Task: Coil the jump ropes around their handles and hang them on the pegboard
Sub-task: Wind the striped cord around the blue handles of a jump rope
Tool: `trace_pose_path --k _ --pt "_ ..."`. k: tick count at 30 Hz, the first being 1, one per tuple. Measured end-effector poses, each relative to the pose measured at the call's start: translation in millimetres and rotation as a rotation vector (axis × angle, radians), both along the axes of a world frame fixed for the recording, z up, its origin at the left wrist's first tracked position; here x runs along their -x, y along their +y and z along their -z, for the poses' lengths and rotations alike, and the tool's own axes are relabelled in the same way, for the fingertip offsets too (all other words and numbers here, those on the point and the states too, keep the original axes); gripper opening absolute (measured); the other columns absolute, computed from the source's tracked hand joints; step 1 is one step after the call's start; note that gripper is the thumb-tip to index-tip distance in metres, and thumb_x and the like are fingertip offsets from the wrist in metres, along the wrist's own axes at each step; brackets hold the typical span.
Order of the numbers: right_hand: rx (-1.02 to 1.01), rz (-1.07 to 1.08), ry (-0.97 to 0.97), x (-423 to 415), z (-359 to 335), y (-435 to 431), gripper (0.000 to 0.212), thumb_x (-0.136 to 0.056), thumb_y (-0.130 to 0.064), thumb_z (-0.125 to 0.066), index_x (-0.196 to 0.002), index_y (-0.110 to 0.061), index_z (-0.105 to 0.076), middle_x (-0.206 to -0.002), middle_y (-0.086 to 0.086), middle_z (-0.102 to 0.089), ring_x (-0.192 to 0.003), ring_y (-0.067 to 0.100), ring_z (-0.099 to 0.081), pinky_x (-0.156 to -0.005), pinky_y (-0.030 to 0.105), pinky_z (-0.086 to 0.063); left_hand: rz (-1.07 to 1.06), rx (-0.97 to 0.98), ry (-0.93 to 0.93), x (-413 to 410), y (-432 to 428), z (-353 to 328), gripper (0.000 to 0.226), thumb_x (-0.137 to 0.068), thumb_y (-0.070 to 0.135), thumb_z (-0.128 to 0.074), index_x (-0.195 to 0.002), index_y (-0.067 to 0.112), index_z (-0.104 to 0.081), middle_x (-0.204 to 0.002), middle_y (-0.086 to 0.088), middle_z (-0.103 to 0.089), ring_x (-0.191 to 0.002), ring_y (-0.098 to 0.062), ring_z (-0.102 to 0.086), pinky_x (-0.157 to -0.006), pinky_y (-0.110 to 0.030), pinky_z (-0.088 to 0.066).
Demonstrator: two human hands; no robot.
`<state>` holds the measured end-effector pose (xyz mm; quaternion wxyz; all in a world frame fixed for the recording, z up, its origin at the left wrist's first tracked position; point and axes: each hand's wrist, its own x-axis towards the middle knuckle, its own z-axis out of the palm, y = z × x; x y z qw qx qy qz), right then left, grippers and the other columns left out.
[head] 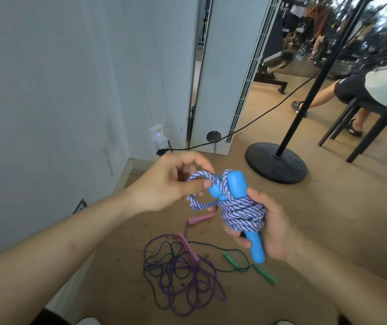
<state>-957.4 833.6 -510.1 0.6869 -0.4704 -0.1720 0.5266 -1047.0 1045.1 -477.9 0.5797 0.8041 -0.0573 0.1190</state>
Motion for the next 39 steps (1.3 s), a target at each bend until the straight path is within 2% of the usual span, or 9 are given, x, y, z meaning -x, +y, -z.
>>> trace_pose_path --k 5,10,14,16,20,24,29,35,39 --pt "0.022 0.039 0.040 0 5 2 0.060 -0.060 -0.051 -0.084 -0.100 -0.008 -0.073 -0.080 0.017 -0.058 -0.053 0.023 -0.051 -0.036 0.023 -0.038 0.016 0.072 0.093 1 -4 3 0.019 -0.089 -0.003 -0.069 -0.096 0.008 -0.056 -0.068 -0.010 -0.064 -0.056 -0.010 -0.057 -0.048 -0.014 -0.041" --pt "0.086 0.049 0.006 3 1 4 0.051 -0.069 -0.053 -0.073 -0.095 -0.009 -0.073 -0.074 0.014 -0.063 -0.053 0.022 -0.052 -0.036 0.023 -0.039 -0.059 0.136 0.118 3 -10 1 0.020 -0.088 -0.003 -0.070 -0.095 0.009 -0.055 -0.067 -0.018 -0.063 -0.048 -0.007 -0.053 -0.044 -0.015 -0.038" --pt "0.125 0.109 0.002 4 -4 6 0.040 -0.078 -0.048 -0.057 -0.083 -0.013 -0.076 -0.071 0.014 -0.063 -0.052 0.022 -0.052 -0.035 0.023 -0.038 -0.137 0.190 0.126 2 -15 4 0.021 -0.086 0.010 -0.075 -0.101 0.015 -0.061 -0.069 -0.015 -0.067 -0.048 -0.012 -0.049 -0.040 -0.020 -0.038" --pt "0.117 0.098 -0.010 4 -4 7 0.037 -0.074 -0.048 -0.066 -0.089 -0.015 -0.076 -0.074 0.014 -0.063 -0.053 0.022 -0.053 -0.036 0.023 -0.039 -0.132 0.261 0.151 3 -16 3 0.023 -0.084 0.022 -0.076 -0.101 0.016 -0.063 -0.076 -0.010 -0.073 -0.053 -0.010 -0.057 -0.041 -0.019 -0.039" --pt "0.100 0.062 -0.031 2 -1 7 0.060 -0.052 -0.057 -0.085 -0.094 -0.014 -0.075 -0.077 0.013 -0.065 -0.055 0.022 -0.055 -0.040 0.025 -0.041 -0.139 0.411 0.179 3 -15 1 0.039 -0.080 0.045 -0.066 -0.104 0.016 -0.072 -0.083 -0.014 -0.073 -0.065 -0.011 -0.067 -0.048 -0.018 -0.049" --pt "0.092 0.085 -0.012 3 -4 6 0.042 -0.071 -0.050 -0.070 -0.090 -0.013 -0.075 -0.074 0.012 -0.065 -0.055 0.021 -0.054 -0.041 0.025 -0.040 -0.184 0.446 0.180 2 -16 -1 0.043 -0.087 0.051 -0.051 -0.103 0.021 -0.077 -0.072 -0.012 -0.065 -0.060 -0.011 -0.065 -0.048 -0.020 -0.050" --pt "0.011 0.088 0.017 2 -8 4 0.059 -0.054 -0.053 -0.085 -0.095 -0.011 -0.076 -0.075 0.012 -0.060 -0.055 0.022 -0.055 -0.039 0.025 -0.041 -0.229 0.378 0.112 3 -13 3 0.025 -0.094 0.023 -0.061 -0.114 0.019 -0.075 -0.061 -0.003 -0.062 -0.056 -0.011 -0.059 -0.047 -0.023 -0.052" --pt "0.017 0.072 0.038 4 -8 4 0.066 -0.047 -0.053 -0.089 -0.097 -0.014 -0.073 -0.077 0.013 -0.061 -0.056 0.023 -0.056 -0.040 0.026 -0.043 -0.231 0.230 0.025 4 -14 6 0.037 -0.092 0.011 -0.065 -0.129 0.012 -0.064 -0.067 0.000 -0.072 -0.058 -0.012 -0.064 -0.048 -0.023 -0.055" --pt "0.032 0.070 0.022 4 -8 6 0.069 -0.049 -0.053 -0.089 -0.101 -0.013 -0.070 -0.077 0.013 -0.060 -0.056 0.024 -0.055 -0.041 0.027 -0.043 -0.203 0.134 -0.021 5 -18 8 0.037 -0.092 0.007 -0.066 -0.122 0.028 -0.064 -0.070 0.005 -0.073 -0.061 -0.007 -0.065 -0.051 -0.023 -0.056"
